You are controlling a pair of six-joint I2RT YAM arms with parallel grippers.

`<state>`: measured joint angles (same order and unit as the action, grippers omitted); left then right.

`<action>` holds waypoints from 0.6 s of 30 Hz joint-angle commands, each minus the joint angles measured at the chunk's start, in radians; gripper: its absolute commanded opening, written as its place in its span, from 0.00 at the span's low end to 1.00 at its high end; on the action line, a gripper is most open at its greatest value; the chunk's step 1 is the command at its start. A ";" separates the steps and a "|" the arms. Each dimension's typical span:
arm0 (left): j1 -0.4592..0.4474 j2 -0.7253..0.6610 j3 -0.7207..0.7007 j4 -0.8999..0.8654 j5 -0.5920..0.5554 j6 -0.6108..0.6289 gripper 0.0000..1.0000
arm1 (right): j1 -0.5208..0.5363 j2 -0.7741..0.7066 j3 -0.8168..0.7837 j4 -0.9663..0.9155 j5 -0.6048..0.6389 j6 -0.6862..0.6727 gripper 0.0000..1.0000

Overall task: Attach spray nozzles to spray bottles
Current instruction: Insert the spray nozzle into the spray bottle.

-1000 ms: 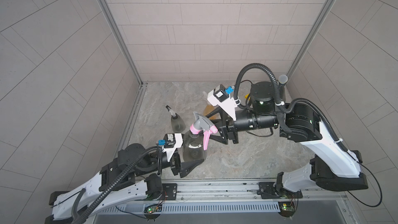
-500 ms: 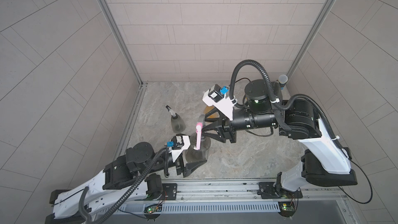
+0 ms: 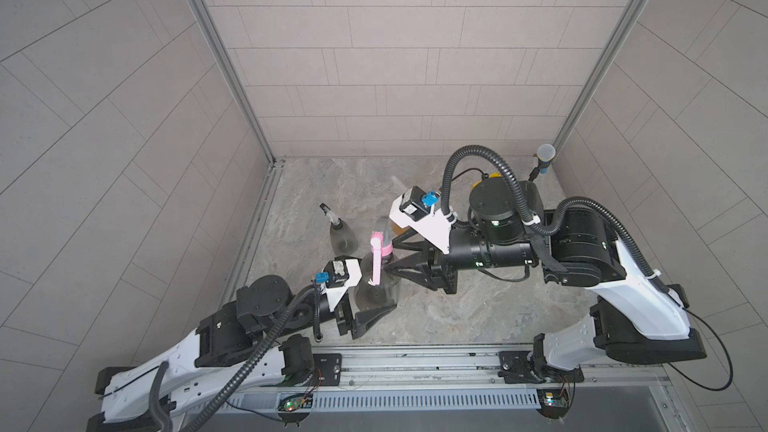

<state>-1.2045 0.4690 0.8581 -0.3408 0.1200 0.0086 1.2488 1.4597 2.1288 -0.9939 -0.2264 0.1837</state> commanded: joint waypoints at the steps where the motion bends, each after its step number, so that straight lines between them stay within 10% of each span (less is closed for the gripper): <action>1: -0.001 -0.019 0.010 0.055 -0.017 0.013 0.00 | 0.008 -0.057 -0.050 0.084 0.023 -0.002 0.50; 18: -0.001 -0.026 0.025 0.026 0.286 -0.020 0.00 | -0.028 -0.258 -0.204 0.367 -0.178 -0.256 0.79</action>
<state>-1.2045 0.4458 0.8585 -0.3523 0.3202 0.0132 1.2282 1.2205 1.9278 -0.7147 -0.3355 -0.0036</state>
